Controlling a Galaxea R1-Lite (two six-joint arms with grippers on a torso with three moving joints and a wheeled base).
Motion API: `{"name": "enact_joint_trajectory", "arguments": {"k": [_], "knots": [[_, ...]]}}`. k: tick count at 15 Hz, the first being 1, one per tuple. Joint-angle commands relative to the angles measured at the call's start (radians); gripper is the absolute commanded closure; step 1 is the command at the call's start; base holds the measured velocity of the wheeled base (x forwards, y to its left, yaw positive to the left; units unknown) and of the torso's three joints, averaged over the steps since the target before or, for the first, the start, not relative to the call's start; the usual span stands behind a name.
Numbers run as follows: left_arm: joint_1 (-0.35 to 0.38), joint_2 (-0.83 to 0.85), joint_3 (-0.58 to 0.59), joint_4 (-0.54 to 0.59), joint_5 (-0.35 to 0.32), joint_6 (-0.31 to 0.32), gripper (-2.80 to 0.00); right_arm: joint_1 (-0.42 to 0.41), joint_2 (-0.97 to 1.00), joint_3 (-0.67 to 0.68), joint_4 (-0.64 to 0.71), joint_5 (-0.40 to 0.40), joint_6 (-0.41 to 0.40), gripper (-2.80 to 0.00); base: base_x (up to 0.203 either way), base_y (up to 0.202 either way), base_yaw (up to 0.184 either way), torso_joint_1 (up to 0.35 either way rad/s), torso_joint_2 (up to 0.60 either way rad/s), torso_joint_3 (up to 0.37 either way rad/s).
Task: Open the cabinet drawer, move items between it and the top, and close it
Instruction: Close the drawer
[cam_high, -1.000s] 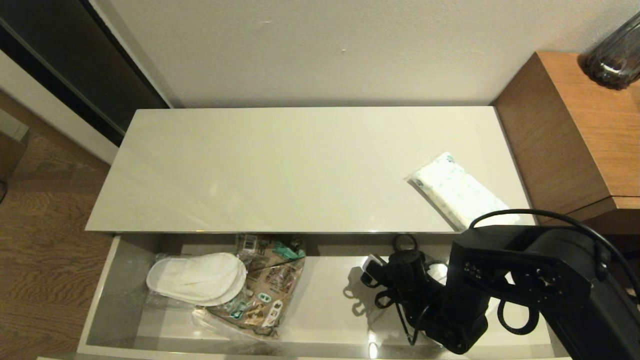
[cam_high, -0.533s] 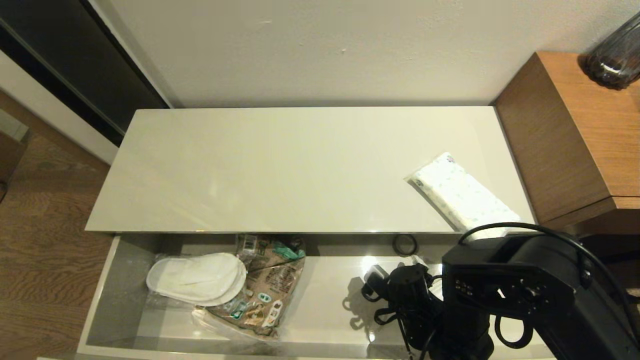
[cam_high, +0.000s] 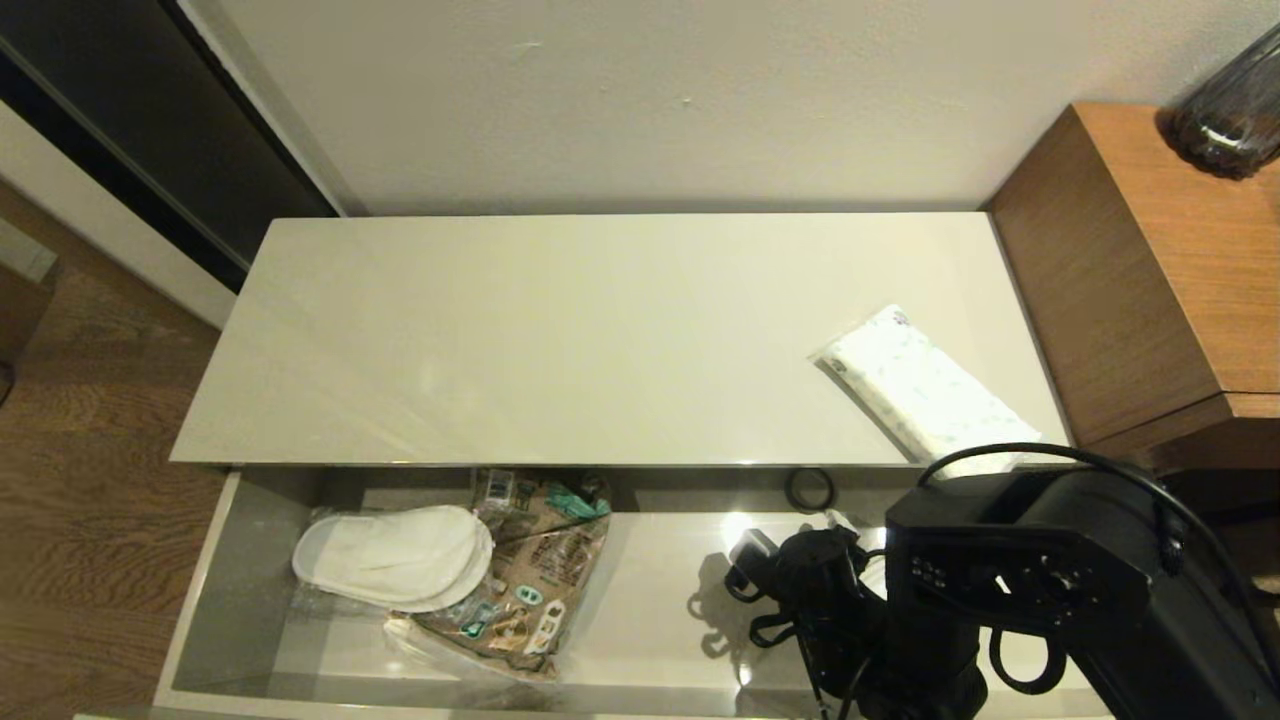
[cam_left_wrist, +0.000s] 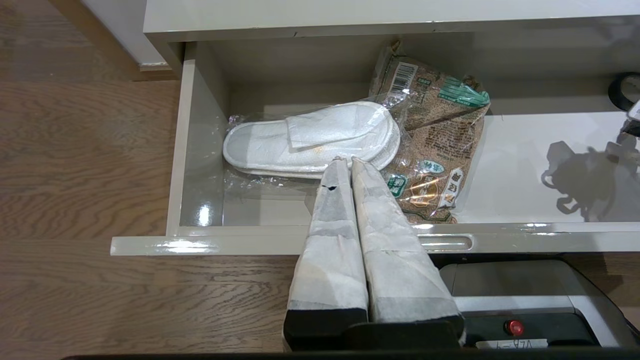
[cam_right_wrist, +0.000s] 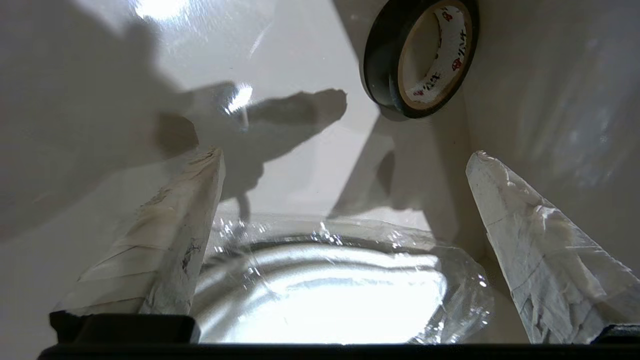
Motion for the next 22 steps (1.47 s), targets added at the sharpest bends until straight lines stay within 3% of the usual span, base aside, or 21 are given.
{"name": "enact_joint_trajectory", "arguments": {"k": [1, 7, 14, 22], "knots": [[0.000, 0.000, 0.000, 0.000, 0.000, 0.000, 0.00, 0.001, -0.077, 0.030, 0.062, 0.015, 0.000, -2.80, 0.000, 0.000, 0.000, 0.000, 0.00, 0.000], [0.000, 0.000, 0.000, 0.000, 0.000, 0.000, 0.00, -0.014, -0.111, 0.021, 0.177, 0.086, 0.042, -2.80, 0.000, 0.000, 0.000, 0.000, 0.00, 0.000], [0.000, 0.000, 0.000, 0.000, 0.000, 0.000, 0.00, -0.089, -0.096, -0.140, 0.387, 0.172, 0.078, -2.80, 0.000, 0.000, 0.000, 0.000, 0.00, 0.000], [0.000, 0.000, 0.000, 0.000, 0.000, 0.000, 0.00, -0.092, -0.071, -0.271, 0.548, 0.230, 0.136, -2.80, 0.000, 0.000, 0.000, 0.000, 0.00, 0.000]]}}
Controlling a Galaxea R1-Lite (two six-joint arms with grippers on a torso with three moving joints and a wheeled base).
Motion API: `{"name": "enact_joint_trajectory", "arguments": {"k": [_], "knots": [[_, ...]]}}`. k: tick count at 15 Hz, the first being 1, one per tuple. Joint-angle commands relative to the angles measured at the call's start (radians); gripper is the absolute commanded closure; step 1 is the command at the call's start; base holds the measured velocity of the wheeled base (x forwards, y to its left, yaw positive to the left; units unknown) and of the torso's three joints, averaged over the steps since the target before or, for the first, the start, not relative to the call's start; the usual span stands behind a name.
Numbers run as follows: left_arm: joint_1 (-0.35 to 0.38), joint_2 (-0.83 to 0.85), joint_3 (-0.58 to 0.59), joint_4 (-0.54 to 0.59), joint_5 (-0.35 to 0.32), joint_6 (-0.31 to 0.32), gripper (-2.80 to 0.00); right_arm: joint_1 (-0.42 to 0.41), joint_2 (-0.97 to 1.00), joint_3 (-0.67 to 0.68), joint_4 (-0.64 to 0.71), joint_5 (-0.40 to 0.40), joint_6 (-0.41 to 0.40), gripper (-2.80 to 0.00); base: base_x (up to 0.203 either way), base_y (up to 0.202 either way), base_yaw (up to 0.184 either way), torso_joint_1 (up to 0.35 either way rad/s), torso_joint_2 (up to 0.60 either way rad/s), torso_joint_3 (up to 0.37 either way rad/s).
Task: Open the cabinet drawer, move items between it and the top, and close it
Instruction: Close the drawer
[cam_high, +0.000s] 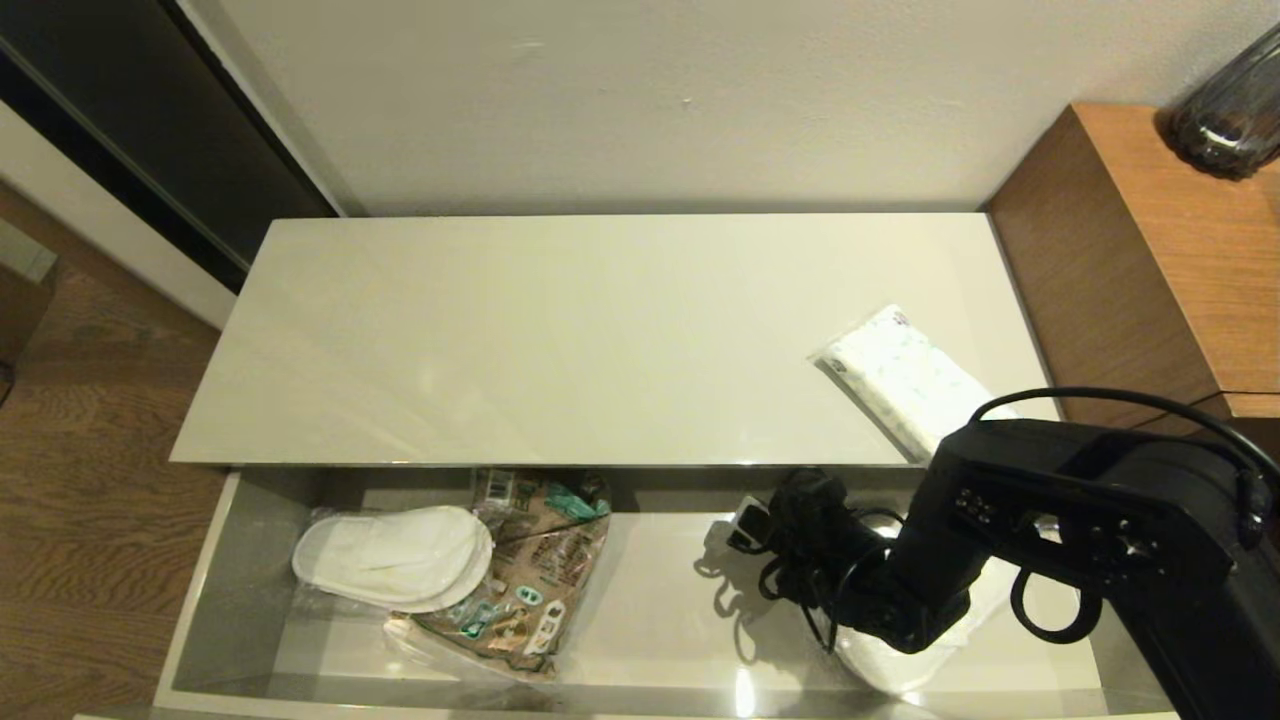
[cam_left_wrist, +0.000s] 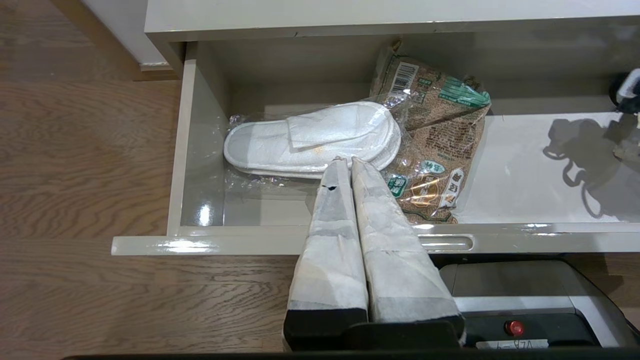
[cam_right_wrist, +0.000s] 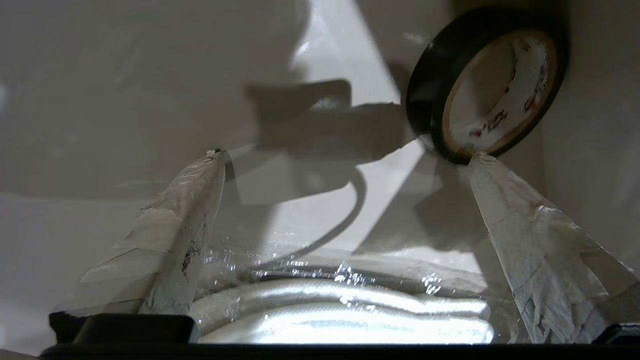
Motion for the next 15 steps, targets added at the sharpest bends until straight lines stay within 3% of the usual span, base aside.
{"name": "enact_joint_trajectory", "arguments": {"k": [1, 8, 13, 15], "knots": [[0.000, 0.000, 0.000, -0.001, 0.000, 0.000, 0.00, -0.003, 0.013, -0.047, 0.020, 0.006, 0.000, -2.80, 0.000, 0.000, 0.000, 0.000, 0.00, 0.000], [0.000, 0.000, 0.000, -0.001, 0.000, 0.000, 0.00, -0.018, -0.019, -0.112, 0.247, 0.048, 0.077, -2.80, 0.000, 0.000, 0.000, 0.000, 0.00, 0.000], [0.000, 0.000, 0.000, -0.001, 0.000, 0.000, 0.00, -0.014, -0.049, -0.110, 0.273, 0.039, 0.103, -2.80, 0.000, 0.000, 0.000, 0.000, 0.00, 0.000], [0.000, 0.000, 0.000, -0.001, 0.000, 0.000, 0.00, 0.023, -0.117, -0.063, 0.278, -0.002, 0.138, -2.80, 0.000, 0.000, 0.000, 0.000, 0.00, 0.000]]}}
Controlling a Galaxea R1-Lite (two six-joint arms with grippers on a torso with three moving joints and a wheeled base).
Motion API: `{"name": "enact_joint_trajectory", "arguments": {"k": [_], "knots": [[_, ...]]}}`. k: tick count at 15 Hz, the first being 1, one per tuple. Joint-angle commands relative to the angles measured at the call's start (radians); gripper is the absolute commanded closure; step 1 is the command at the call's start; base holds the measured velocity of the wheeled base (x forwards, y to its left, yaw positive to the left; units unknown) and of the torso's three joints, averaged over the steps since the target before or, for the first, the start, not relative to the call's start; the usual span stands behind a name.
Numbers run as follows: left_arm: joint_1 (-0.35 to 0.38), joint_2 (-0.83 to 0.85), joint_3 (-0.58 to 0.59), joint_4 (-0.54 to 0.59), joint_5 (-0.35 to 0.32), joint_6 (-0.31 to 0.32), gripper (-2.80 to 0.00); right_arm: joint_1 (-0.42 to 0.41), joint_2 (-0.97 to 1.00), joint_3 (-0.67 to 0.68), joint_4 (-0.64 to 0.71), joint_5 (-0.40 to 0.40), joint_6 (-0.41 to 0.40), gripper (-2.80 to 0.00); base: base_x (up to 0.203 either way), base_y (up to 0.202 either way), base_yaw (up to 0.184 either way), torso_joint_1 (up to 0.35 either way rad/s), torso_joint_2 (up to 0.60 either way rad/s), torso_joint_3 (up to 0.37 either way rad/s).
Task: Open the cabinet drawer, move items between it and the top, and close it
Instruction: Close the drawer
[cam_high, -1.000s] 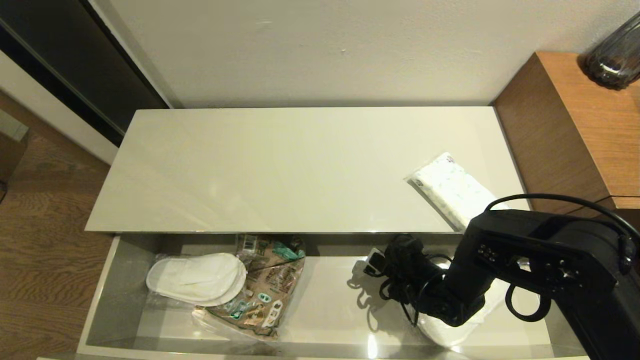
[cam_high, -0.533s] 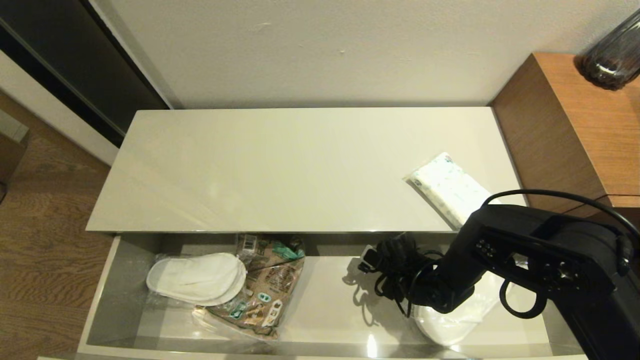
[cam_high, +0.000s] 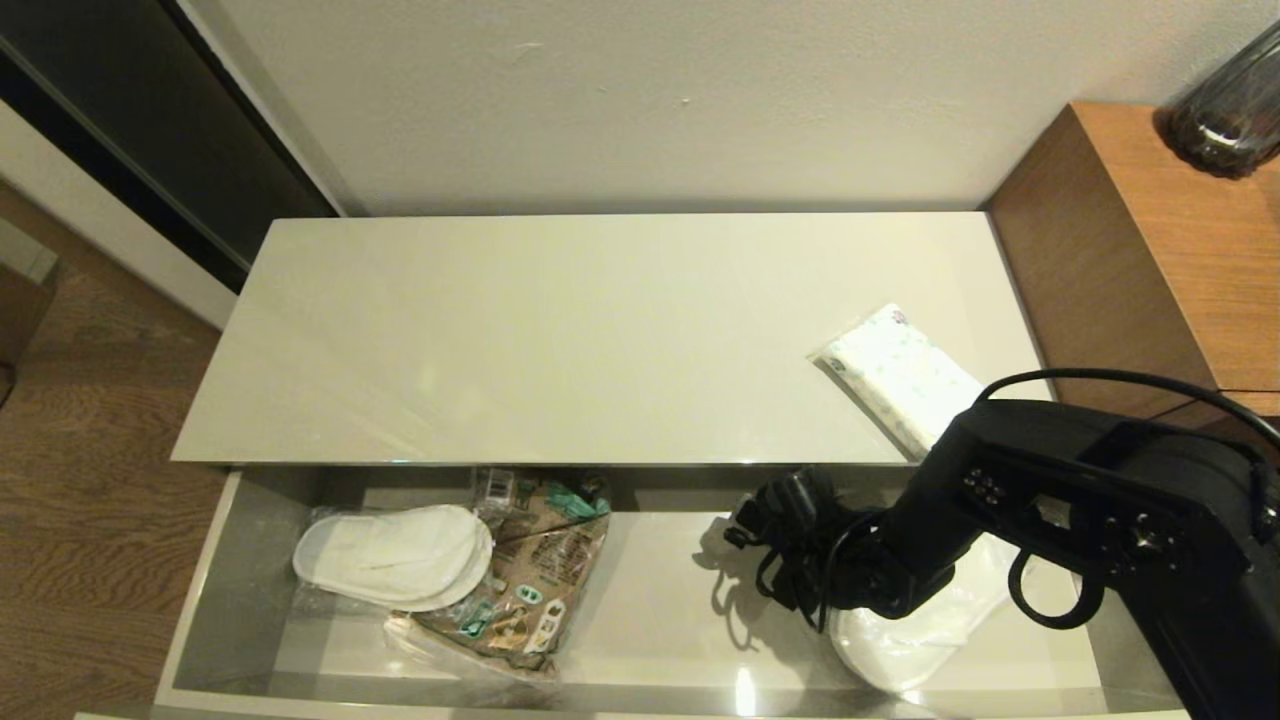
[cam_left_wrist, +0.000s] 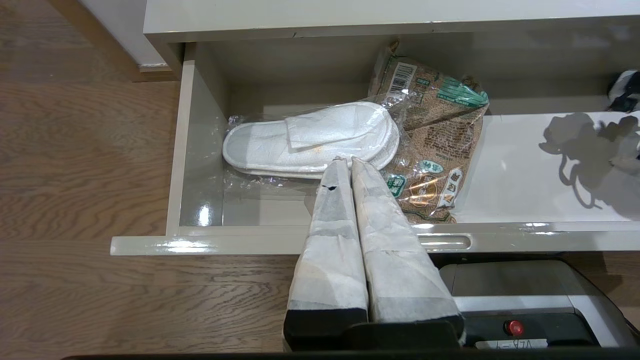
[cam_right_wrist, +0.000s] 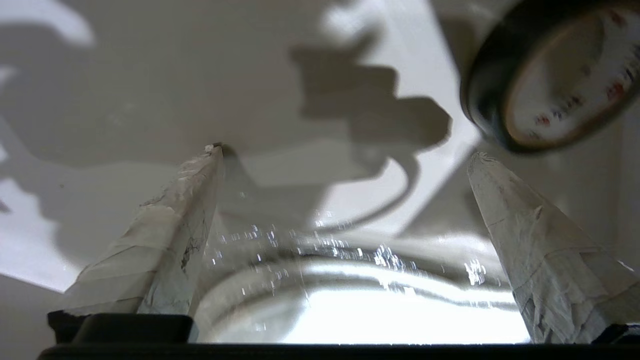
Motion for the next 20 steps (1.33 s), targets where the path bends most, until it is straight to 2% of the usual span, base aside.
{"name": "enact_joint_trajectory", "arguments": {"k": [1, 7, 8, 11, 12, 15, 18, 20], "knots": [[0.000, 0.000, -0.001, 0.000, 0.000, 0.000, 0.00, 0.049, -0.104, 0.060, -0.002, -0.044, 0.029, -2.80, 0.000, 0.000, 0.000, 0.000, 0.00, 0.000], [0.000, 0.000, 0.000, 0.000, 0.000, 0.000, 0.00, 0.218, -0.278, 0.322, 0.004, -0.145, 0.185, -2.80, 0.000, 0.000, 0.000, 0.000, 0.00, 0.000], [0.000, 0.000, 0.000, 0.000, 0.001, 0.000, 0.00, 0.237, -0.303, 0.351, 0.011, -0.154, 0.214, -2.80, 0.000, 0.000, 0.000, 0.000, 0.00, 0.000], [0.000, 0.000, 0.000, 0.000, 0.000, 0.000, 0.00, 0.257, -0.407, 0.379, 0.078, -0.164, 0.233, -2.80, 0.000, 0.000, 0.000, 0.000, 0.00, 0.000], [0.000, 0.000, 0.000, 0.000, 0.000, 0.000, 0.00, 0.258, -0.446, 0.377, 0.113, -0.165, 0.239, 0.00, 0.000, 0.000, 0.000, 0.000, 0.00, 0.000], [0.000, 0.000, 0.000, 0.000, 0.000, 0.000, 0.00, 0.256, -0.565, 0.312, 0.296, -0.164, 0.287, 0.00, 0.000, 0.000, 0.000, 0.000, 0.00, 0.000], [0.000, 0.001, 0.000, 0.000, 0.000, 0.000, 0.00, 0.256, -0.633, 0.152, 0.479, -0.157, 0.324, 0.00, 0.000, 0.000, 0.000, 0.000, 0.00, 0.000], [0.000, 0.000, 0.000, 0.000, 0.000, 0.000, 0.00, 0.249, -0.631, 0.015, 0.603, -0.169, 0.379, 0.00, 0.000, 0.000, 0.000, 0.000, 0.00, 0.000]]}}
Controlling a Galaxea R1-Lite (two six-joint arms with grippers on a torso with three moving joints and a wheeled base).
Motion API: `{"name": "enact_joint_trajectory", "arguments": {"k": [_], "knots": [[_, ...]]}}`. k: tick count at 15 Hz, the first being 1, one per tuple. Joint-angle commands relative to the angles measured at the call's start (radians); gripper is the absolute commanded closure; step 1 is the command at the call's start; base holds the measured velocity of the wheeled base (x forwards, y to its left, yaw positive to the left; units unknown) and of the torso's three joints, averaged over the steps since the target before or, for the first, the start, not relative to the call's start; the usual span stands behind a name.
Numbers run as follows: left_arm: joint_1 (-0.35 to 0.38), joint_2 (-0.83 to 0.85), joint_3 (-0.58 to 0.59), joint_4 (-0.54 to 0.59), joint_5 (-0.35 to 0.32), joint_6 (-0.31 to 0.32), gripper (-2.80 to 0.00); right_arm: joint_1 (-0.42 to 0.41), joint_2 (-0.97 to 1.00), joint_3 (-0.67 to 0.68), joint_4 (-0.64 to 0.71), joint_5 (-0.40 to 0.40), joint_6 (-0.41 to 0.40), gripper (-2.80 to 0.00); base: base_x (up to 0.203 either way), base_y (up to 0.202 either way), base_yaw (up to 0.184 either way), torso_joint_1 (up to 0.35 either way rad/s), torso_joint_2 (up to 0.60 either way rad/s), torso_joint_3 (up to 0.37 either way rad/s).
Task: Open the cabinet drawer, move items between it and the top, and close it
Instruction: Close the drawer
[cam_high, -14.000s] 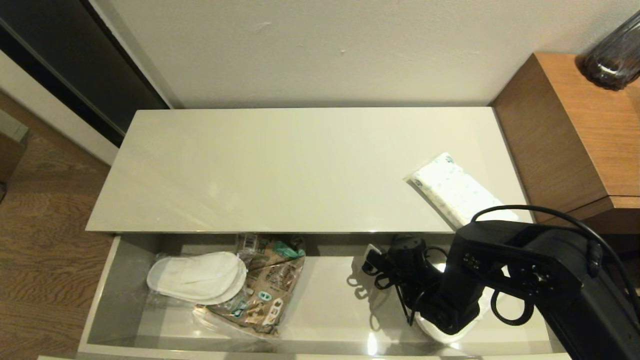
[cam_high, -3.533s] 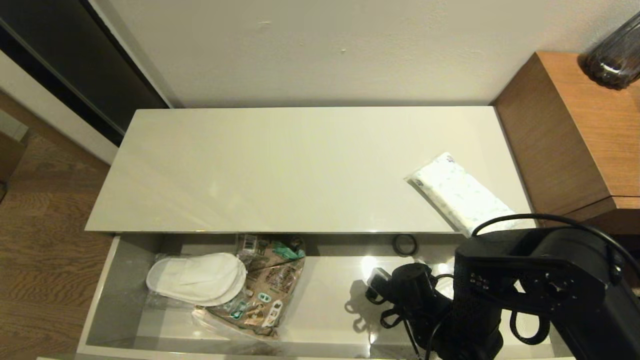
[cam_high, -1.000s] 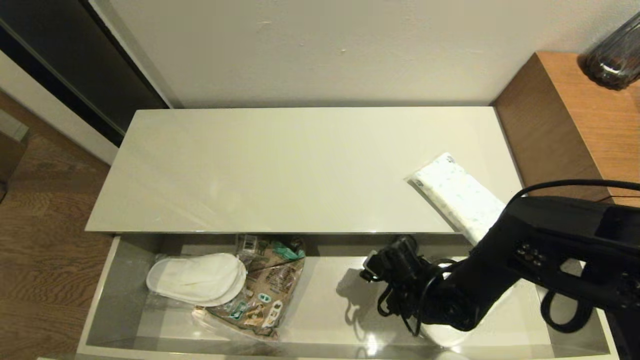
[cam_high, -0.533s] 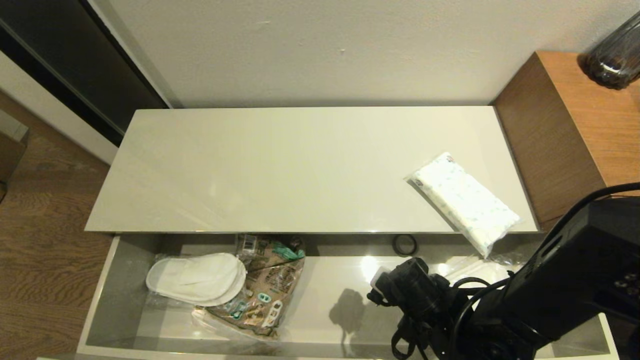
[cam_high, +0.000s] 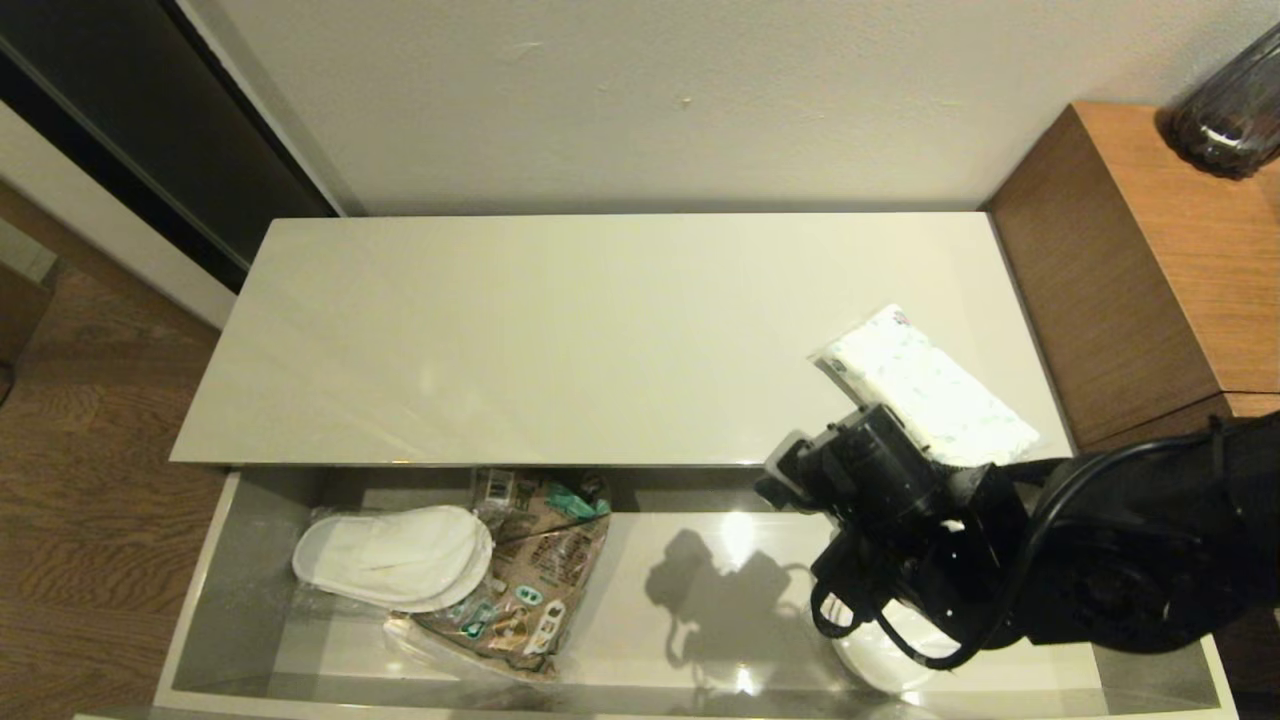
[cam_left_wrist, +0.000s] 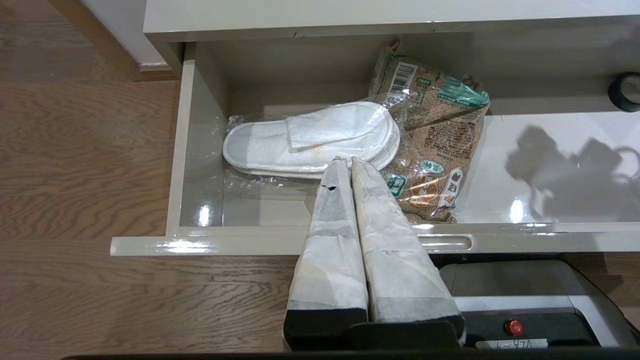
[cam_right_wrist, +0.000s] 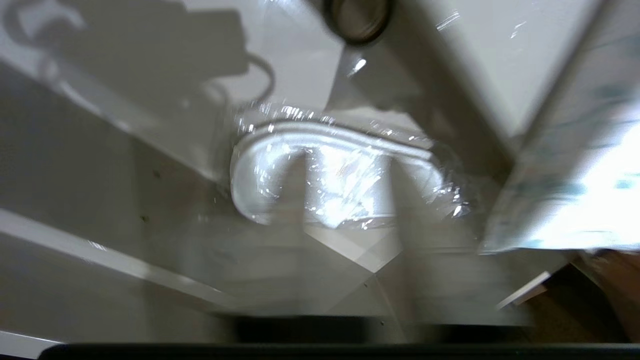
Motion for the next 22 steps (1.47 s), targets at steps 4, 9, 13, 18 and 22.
{"name": "enact_joint_trajectory", "arguments": {"k": [4, 9, 13, 18, 22], "knots": [[0.000, 0.002, 0.000, 0.000, 0.000, 0.000, 0.00, -0.025, -0.020, -0.372, 0.427, -0.031, 0.167, 0.00, 0.000, 0.000, 0.000, 0.000, 0.00, 0.000], [0.000, 0.000, 0.000, 0.000, 0.000, 0.000, 0.00, -0.095, 0.067, -0.688, 0.733, -0.100, 0.338, 0.00, 0.000, 0.000, 0.000, 0.000, 0.00, 0.000], [0.000, 0.000, 0.000, 0.000, 0.000, 0.000, 0.00, -0.142, 0.088, -0.752, 0.999, -0.111, 0.569, 0.00, 0.000, 0.000, 0.000, 0.000, 0.00, 0.000], [0.000, 0.000, 0.000, 0.000, 0.000, 0.000, 0.00, -0.140, 0.085, -0.804, 1.160, -0.111, 0.702, 0.00, 0.000, 0.000, 0.000, 0.000, 0.00, 0.000], [0.000, 0.000, -0.001, 0.000, 0.000, 0.000, 0.00, -0.015, -0.007, -0.675, 1.315, -0.073, 0.842, 0.00, 0.000, 0.000, 0.000, 0.000, 0.00, 0.000]]}}
